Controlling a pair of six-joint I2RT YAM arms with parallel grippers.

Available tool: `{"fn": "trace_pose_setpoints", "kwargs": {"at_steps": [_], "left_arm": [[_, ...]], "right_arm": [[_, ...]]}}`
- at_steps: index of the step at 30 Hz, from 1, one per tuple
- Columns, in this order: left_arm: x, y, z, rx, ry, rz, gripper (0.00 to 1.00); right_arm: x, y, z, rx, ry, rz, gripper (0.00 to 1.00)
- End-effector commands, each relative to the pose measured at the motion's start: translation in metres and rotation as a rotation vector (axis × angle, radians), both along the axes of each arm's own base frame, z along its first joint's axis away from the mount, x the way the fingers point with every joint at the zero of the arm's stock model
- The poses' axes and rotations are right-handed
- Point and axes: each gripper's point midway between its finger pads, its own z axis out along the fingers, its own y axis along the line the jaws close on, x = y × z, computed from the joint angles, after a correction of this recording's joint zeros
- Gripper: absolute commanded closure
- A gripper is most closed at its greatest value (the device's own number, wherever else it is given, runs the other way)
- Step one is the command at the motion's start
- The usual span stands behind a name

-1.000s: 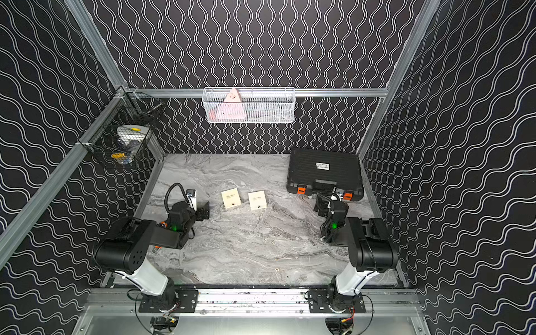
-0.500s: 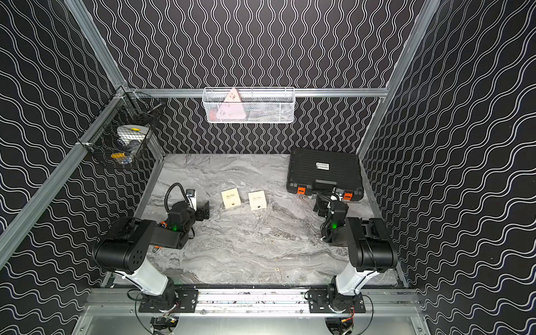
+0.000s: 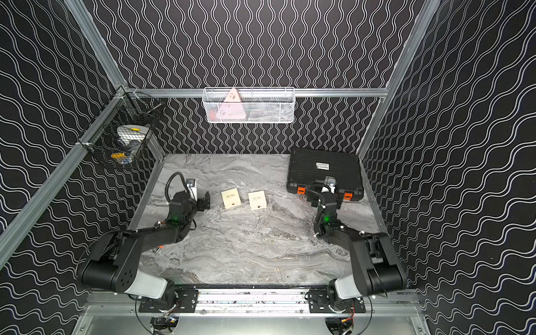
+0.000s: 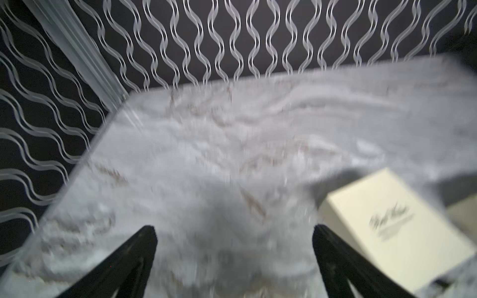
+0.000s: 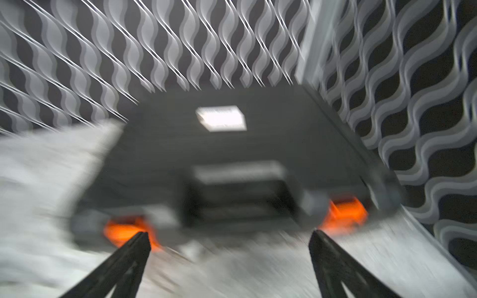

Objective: Place the earrings into the drawer-style jewelry box
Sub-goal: Move the jewelry box to the center of the board.

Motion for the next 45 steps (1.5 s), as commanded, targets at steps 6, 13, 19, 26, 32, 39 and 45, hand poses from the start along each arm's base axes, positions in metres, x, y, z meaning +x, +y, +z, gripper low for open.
{"fn": "trace_pose_setpoints", "kwargs": {"at_steps": [6,13,19,26,32,39,45], "left_arm": [[0.0,-0.063,-0.016,-0.145,0.311,-0.065,0.01],[0.05,-0.118,-0.026,-0.228,0.488,-0.225,0.01],[0.072,-0.139,-0.055,-0.045,0.622,-0.227,0.01],[0.075,-0.147,-0.089,0.039,0.721,-0.176,0.01],[0.076,-0.135,-0.098,0.076,0.726,-0.116,0.01],[0.064,-0.128,-0.109,0.094,0.768,-0.093,0.03],[0.046,-0.124,-0.105,0.076,0.801,-0.092,0.18]], "right_arm": [[-0.019,0.151,0.025,0.243,0.196,0.286,0.0],[-0.02,0.226,-0.015,0.331,0.483,0.527,0.0],[-0.016,0.242,-0.038,0.328,0.56,0.577,0.0],[-0.022,0.245,-0.051,0.325,0.594,0.604,0.0],[-0.033,0.242,-0.065,0.325,0.627,0.615,0.0],[-0.038,0.24,-0.065,0.329,0.627,0.623,0.0],[-0.042,0.237,-0.063,0.328,0.619,0.623,0.0]]}}
